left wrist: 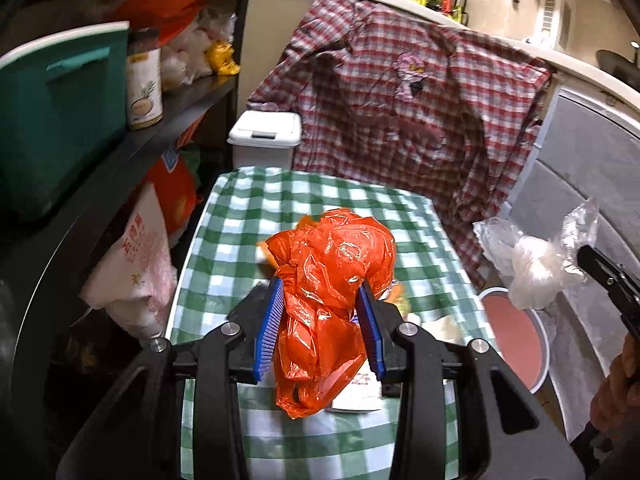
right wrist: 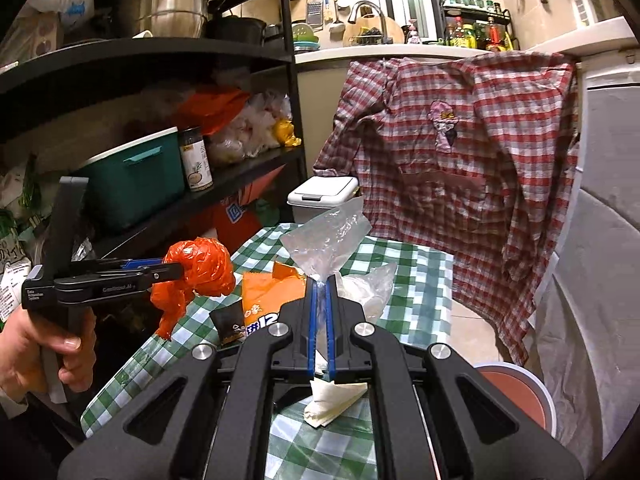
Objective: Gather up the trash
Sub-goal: 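Carry both bags over the pink bin and open both tools to drop them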
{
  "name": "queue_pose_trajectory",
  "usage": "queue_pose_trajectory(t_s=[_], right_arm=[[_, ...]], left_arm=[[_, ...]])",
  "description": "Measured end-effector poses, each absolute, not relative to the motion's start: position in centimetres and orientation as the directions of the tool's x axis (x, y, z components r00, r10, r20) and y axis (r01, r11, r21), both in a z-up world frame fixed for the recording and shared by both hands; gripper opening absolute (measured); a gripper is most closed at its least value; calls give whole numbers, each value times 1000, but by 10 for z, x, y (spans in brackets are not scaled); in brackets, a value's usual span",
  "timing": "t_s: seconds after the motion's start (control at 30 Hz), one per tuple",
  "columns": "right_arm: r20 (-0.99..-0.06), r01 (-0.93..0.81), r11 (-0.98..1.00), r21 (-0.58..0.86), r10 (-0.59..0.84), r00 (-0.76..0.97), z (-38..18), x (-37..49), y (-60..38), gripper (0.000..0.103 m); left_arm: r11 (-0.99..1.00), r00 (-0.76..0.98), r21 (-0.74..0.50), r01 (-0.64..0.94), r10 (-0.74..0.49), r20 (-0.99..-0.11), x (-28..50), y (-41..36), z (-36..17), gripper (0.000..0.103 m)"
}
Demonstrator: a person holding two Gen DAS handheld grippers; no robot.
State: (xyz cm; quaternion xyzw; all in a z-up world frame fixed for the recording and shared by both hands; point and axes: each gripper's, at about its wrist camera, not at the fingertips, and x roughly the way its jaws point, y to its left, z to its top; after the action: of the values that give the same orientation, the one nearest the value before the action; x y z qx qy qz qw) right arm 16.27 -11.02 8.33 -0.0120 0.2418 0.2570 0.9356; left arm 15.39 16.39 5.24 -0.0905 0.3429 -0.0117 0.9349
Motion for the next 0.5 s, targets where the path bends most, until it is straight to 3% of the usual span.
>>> queue_pose_trajectory(t_s=[0.5], right_arm=[[-430, -365, 926, 93, 368, 824, 105, 154, -185, 4]], left_arm=[[969, 804, -229, 90, -206, -558, 152, 93, 79, 37]])
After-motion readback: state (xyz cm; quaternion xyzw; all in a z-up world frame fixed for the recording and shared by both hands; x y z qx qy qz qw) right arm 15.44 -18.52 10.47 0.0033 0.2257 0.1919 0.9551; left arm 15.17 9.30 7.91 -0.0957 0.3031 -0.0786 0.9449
